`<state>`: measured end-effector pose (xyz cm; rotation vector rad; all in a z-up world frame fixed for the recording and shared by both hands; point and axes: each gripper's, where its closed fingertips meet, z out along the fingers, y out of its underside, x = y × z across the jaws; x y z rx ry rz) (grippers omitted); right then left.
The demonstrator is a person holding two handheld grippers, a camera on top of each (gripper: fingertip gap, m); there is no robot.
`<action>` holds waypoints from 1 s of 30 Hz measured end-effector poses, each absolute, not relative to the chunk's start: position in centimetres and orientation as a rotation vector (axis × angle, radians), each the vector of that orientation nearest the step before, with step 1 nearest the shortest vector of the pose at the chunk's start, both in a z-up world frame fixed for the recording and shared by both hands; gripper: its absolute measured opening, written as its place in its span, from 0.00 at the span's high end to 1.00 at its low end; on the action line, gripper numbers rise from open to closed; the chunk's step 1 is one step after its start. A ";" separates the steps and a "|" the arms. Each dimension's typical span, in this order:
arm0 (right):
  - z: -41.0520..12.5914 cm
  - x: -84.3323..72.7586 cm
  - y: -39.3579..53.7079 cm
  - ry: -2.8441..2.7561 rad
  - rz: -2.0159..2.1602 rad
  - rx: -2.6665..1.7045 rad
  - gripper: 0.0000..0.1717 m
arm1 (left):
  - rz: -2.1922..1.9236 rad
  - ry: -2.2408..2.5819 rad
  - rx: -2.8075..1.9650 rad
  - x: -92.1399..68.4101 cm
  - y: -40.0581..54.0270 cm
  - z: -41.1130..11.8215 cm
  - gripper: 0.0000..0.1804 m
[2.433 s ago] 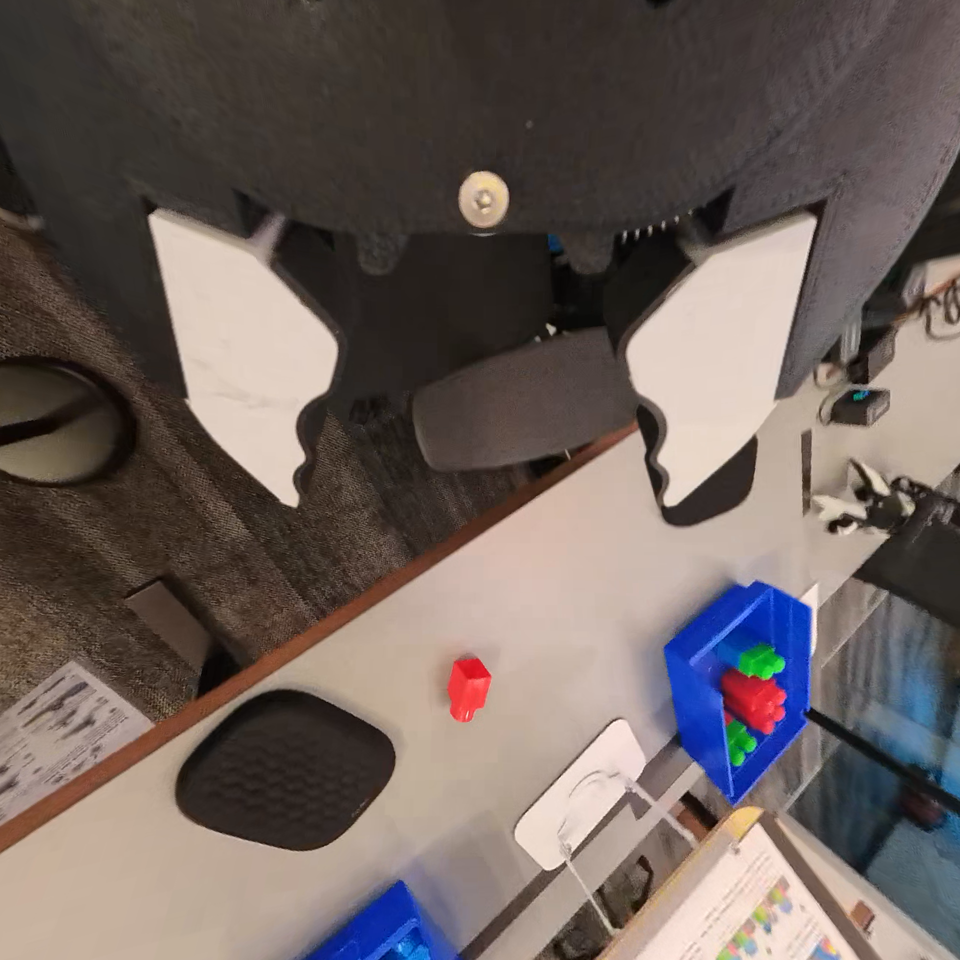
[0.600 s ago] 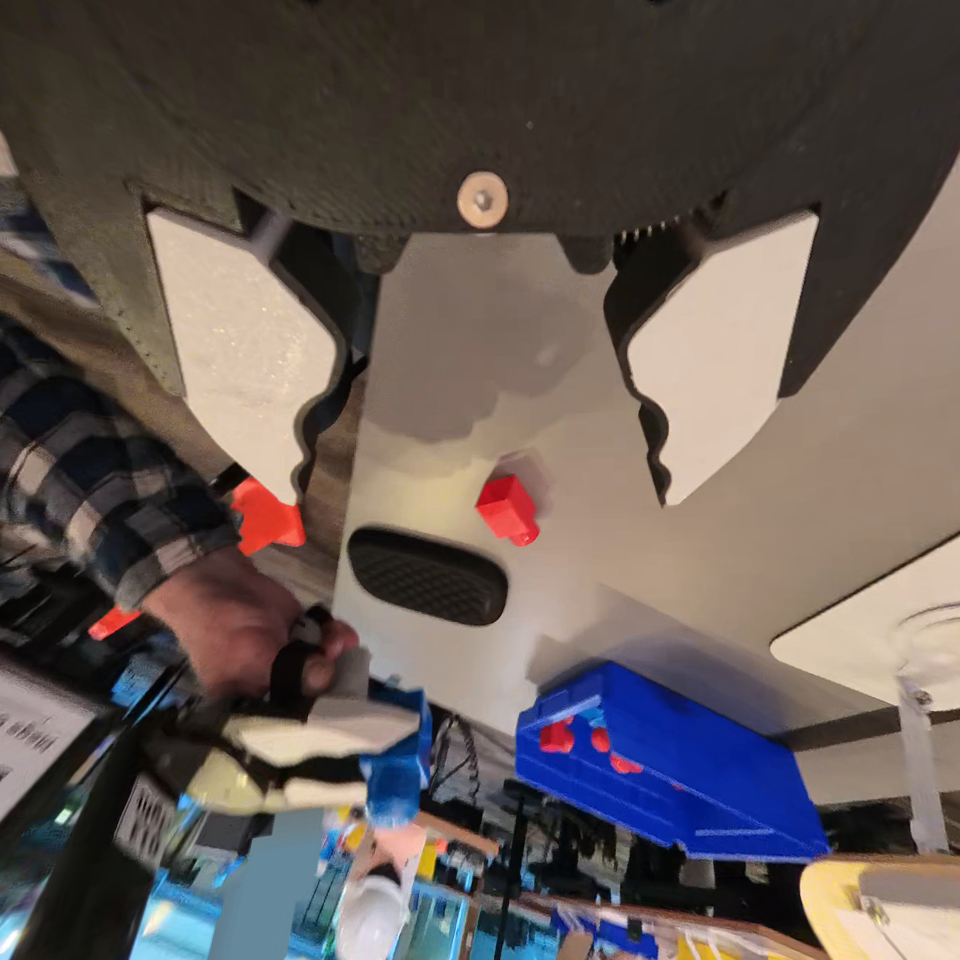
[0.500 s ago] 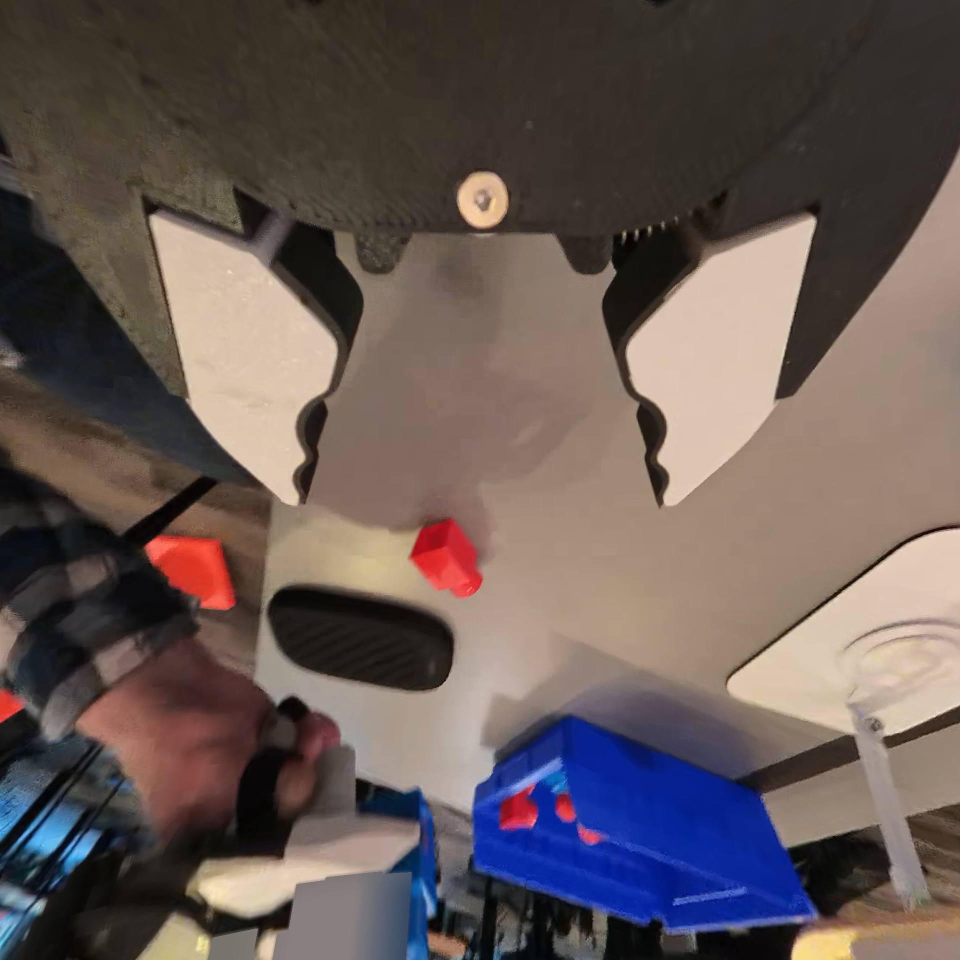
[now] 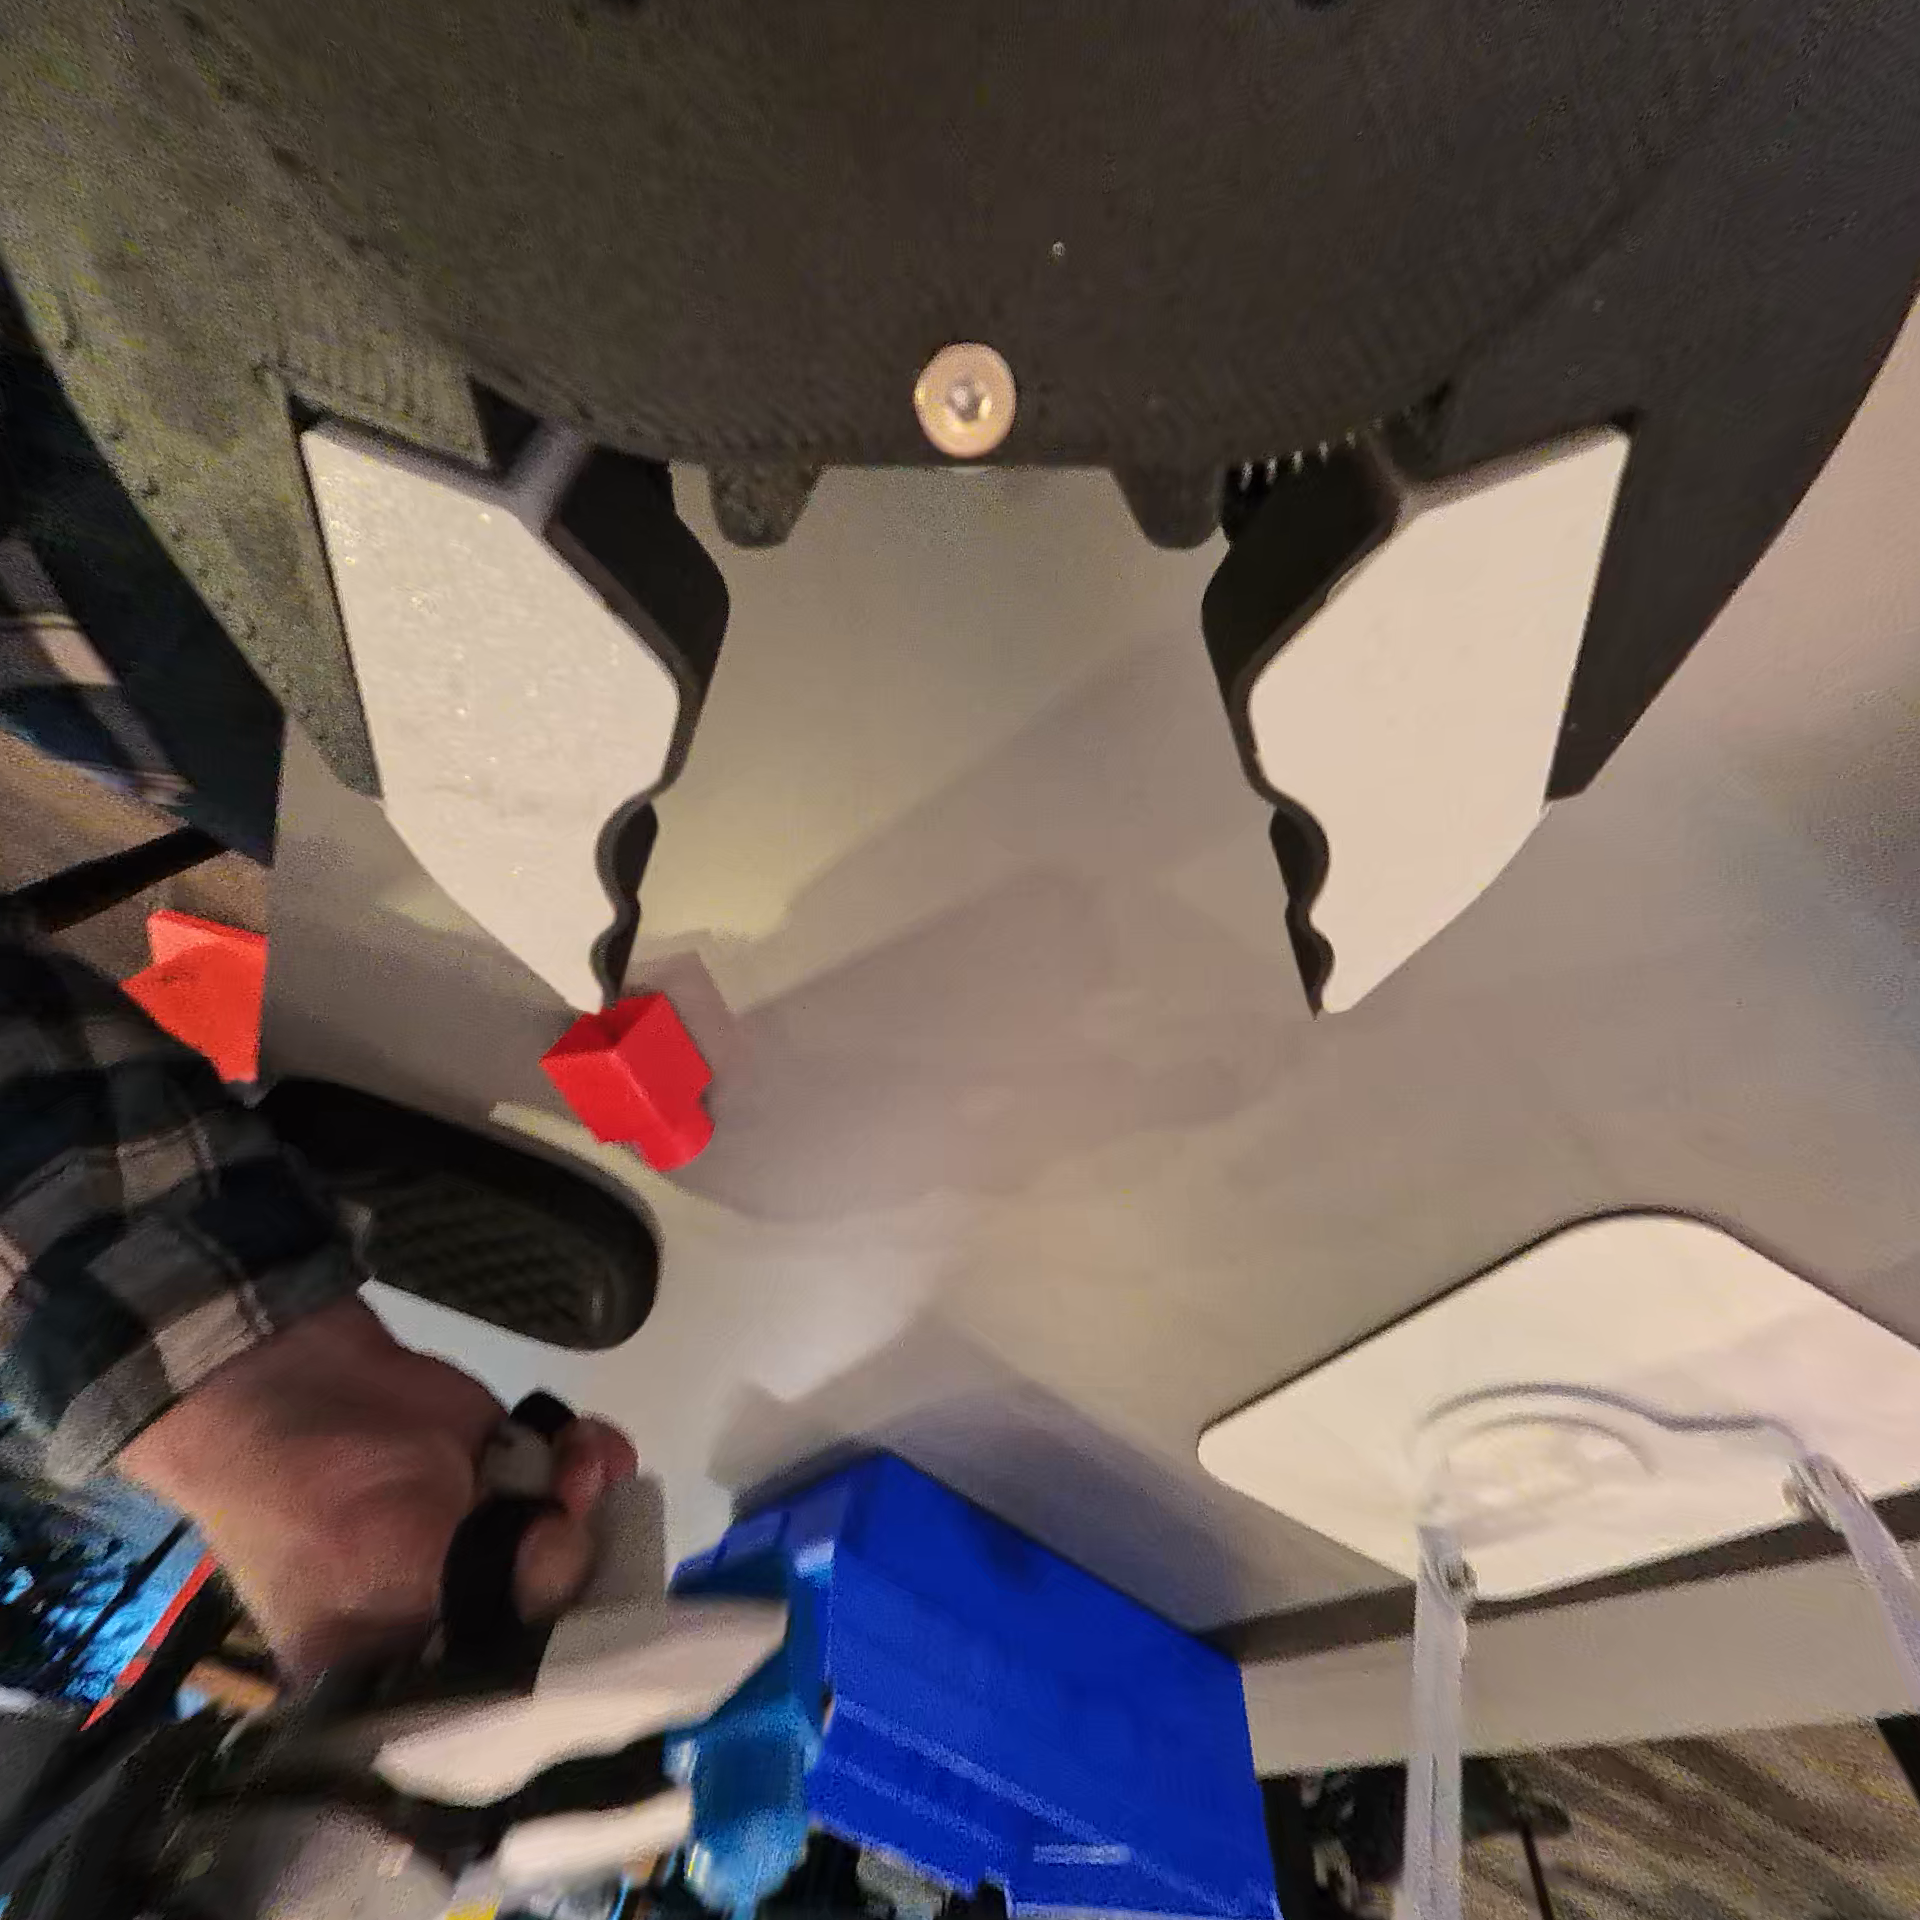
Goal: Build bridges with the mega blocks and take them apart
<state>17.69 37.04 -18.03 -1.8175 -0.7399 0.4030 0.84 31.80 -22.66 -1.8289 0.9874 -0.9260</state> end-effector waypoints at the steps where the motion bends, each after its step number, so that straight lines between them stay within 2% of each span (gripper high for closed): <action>1: -18.6 17.7 37.0 -0.750 0.403 -1.872 0.79 | -0.937 0.984 -1.810 0.9 31.8 -21.9 0.35; 6: -21.1 18.3 37.9 -0.764 0.391 -2.062 0.79 | -0.938 1.029 -1.788 2.3 31.0 -20.2 0.34; 21: -29.7 13.0 35.8 -1.251 0.469 -2.361 0.78 | -0.845 1.106 -1.890 3.6 30.1 -23.2 0.31; 23: -29.6 12.5 35.9 -1.257 0.461 -2.356 0.77 | -0.862 1.079 -1.913 3.0 30.2 -23.4 0.30; 26: -28.5 11.8 35.6 -1.236 0.507 -2.325 0.68 | -0.862 1.054 -1.921 1.8 30.3 -23.4 0.30; 30: -25.3 12.4 35.6 -1.092 0.478 -2.249 0.71 | -0.840 1.035 -1.929 -0.6 30.2 -23.2 0.29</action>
